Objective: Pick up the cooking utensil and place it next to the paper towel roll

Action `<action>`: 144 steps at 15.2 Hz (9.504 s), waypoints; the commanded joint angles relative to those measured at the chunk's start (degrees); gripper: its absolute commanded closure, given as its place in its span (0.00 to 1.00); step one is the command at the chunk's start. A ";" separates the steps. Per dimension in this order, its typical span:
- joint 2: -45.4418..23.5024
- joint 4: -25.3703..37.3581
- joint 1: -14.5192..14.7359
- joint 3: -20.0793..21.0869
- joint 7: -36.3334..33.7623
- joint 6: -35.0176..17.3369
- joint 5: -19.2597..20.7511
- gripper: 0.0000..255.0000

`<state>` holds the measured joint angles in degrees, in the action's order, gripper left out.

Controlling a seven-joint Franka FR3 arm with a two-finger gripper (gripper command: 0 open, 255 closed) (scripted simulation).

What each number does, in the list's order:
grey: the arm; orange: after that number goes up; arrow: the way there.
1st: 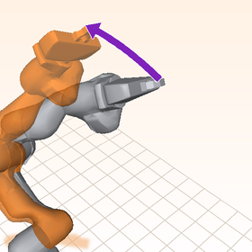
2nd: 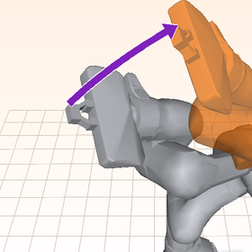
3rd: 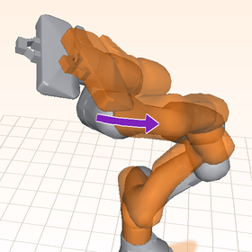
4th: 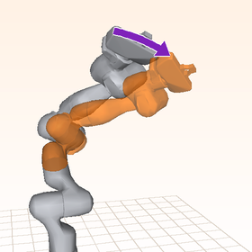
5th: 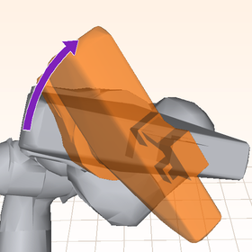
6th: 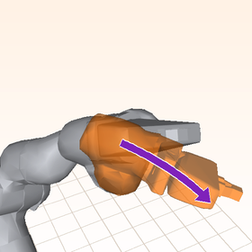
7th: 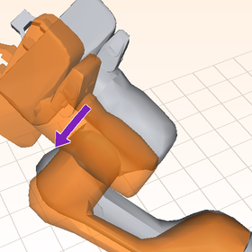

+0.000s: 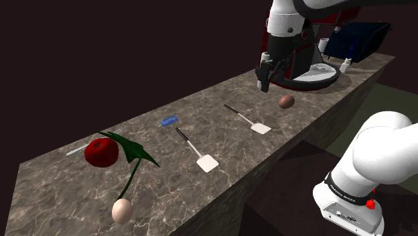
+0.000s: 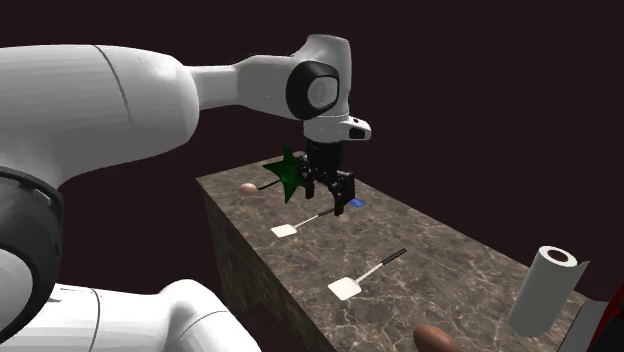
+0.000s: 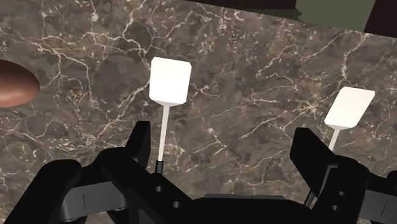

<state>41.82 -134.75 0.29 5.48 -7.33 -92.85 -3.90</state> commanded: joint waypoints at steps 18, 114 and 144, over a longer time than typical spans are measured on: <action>-31.24 5.46 1.14 18.19 -23.33 -28.94 0.54 0.00; -31.68 32.91 -2.56 15.41 -20.38 -2.88 2.05 1.00; -17.52 18.89 -15.76 -15.54 22.51 -2.70 7.01 1.00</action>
<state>24.67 -116.09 -15.06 -9.04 13.72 -95.41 2.79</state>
